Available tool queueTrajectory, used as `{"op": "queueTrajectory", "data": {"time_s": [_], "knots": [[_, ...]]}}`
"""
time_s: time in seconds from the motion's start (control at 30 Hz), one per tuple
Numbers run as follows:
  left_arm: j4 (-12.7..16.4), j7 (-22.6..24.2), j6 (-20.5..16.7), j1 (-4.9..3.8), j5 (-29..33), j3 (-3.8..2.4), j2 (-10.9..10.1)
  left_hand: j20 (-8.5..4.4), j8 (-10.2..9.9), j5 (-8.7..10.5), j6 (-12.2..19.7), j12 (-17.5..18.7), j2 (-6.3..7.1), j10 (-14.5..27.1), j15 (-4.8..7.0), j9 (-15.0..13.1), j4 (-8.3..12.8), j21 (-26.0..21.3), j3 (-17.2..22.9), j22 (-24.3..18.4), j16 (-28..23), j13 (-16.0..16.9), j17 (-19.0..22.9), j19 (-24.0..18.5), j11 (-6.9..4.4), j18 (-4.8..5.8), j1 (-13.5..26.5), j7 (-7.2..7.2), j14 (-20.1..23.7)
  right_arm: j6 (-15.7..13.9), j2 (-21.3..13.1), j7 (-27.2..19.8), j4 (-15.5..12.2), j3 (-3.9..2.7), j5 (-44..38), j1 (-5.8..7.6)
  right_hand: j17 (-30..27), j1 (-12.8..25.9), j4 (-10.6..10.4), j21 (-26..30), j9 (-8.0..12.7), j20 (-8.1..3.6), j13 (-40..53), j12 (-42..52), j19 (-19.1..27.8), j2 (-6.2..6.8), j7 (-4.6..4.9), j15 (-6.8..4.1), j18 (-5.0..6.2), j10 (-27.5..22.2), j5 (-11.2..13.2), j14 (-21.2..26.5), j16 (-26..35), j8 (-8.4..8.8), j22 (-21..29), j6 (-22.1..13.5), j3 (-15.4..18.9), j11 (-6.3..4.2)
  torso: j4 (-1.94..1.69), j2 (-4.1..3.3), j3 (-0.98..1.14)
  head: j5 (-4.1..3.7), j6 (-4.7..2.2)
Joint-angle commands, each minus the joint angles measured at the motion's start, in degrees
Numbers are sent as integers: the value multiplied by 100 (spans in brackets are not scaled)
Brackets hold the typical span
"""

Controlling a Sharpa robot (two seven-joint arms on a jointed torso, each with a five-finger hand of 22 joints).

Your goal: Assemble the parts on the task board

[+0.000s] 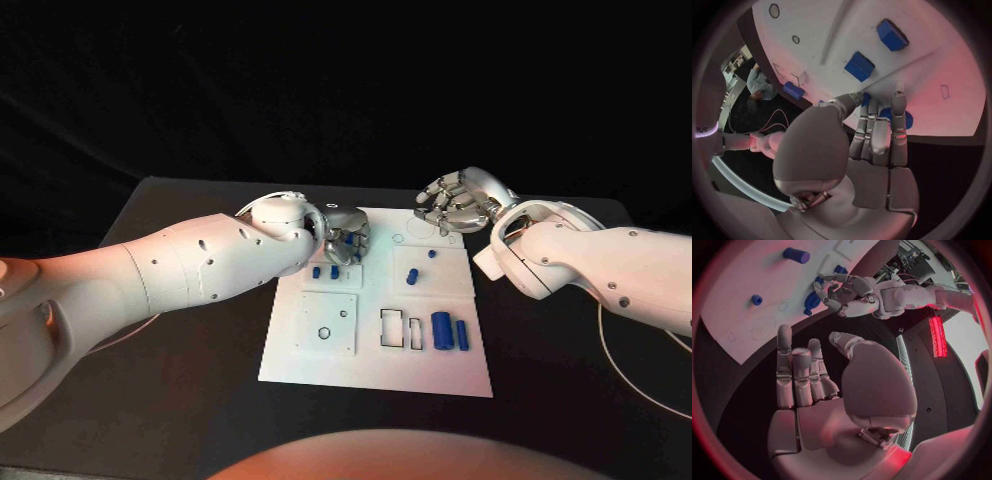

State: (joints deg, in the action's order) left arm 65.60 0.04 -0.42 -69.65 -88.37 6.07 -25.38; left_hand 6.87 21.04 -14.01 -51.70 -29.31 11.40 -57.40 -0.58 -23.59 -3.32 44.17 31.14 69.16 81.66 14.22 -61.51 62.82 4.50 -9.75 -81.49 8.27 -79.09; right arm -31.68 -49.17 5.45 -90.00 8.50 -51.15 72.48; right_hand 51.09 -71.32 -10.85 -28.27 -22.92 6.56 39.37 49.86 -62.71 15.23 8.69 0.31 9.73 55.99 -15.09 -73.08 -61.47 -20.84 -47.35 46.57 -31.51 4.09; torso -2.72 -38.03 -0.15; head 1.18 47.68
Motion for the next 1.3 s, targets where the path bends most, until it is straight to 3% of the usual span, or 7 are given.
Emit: {"op": "queueTrajectory", "data": {"time_s": [0.03,0.3,0.57,0.7,0.83,1.03,1.3], "knots": [[0,-75,124,13,39,5,14,-32,-56,96,-87,-36,-112,-110,30,19,149,205,66,136,61,-11,-116,122,-38,49,-90,-8,-93,20,2,-45,-3,-1,-60,-3,3,52,8,18,-6,-3,-8,-31,16,-17,-5,-9,72,52,-1,-6,6,-26,8,0,-30,-6,4,-1,0,-3,3],[-9,-97,1,14,78,3,16,-70,-135,185,-218,3,-218,-158,48,49,385,376,183,313,55,-51,-43,159,-44,66,-181,-12,-112,19,5,-49,-2,-1,-57,-3,10,58,8,24,-8,-4,-15,-30,10,-20,-7,-10,73,58,-1,-13,6,-33,13,6,-32,-7,2,-2,-5,-19,-2],[56,-11,-214,15,336,-4,-33,-66,-192,127,-228,60,-233,-143,36,68,435,436,197,384,29,-85,19,159,-25,75,-133,6,-101,18,25,-53,6,-1,-51,-8,14,72,5,32,-9,-5,-24,-28,1,-25,-9,-12,73,67,2,-24,8,-43,21,14,-33,-9,-16,9,-13,-37,-11],[272,9,-269,14,599,-70,-201,-63,-210,54,-259,79,-234,-168,36,70,456,475,183,425,28,-99,19,167,-27,79,-86,3,-114,16,24,-51,14,-1,-50,-17,17,73,5,32,-9,-5,-25,-28,1,-25,-9,-12,73,67,2,-25,6,-43,21,14,-33,-9,-14,17,-14,-28,-28],[490,-31,-301,6,905,-190,-384,-62,-211,27,-300,85,-241,-201,41,65,456,513,162,455,38,-107,-8,187,-38,85,-39,-5,-138,8,10,-51,21,-1,-50,-28,12,75,5,33,-9,-5,-26,-28,-1,-26,-9,-13,74,69,2,-25,11,-44,23,14,-34,-10,-20,24,-11,-38,-27],[790,-112,-327,-37,1267,-351,-673,-63,-215,9,-319,96,-232,-216,45,62,455,526,138,469,45,-115,-24,196,-44,86,1,-12,-154,-7,-3,-54,42,-1,-50,-34,-19,76,6,35,-9,-5,-28,-29,-2,-25,-9,-13,74,68,2,-12,35,-45,24,13,-34,-10,-63,50,-14,-42,-35],[867,-242,-156,-60,1372,-402,-901,-63,-221,-2,-335,109,-220,-231,48,59,451,514,111,472,38,-125,5,191,-49,84,41,-17,-152,-2,8,-50,58,-1,-49,-41,-19,76,6,35,-9,-5,-28,-29,-2,-25,-9,-13,74,68,2,-12,35,-45,24,13,-34,-10,-85,64,-20,-67,-31]]}}
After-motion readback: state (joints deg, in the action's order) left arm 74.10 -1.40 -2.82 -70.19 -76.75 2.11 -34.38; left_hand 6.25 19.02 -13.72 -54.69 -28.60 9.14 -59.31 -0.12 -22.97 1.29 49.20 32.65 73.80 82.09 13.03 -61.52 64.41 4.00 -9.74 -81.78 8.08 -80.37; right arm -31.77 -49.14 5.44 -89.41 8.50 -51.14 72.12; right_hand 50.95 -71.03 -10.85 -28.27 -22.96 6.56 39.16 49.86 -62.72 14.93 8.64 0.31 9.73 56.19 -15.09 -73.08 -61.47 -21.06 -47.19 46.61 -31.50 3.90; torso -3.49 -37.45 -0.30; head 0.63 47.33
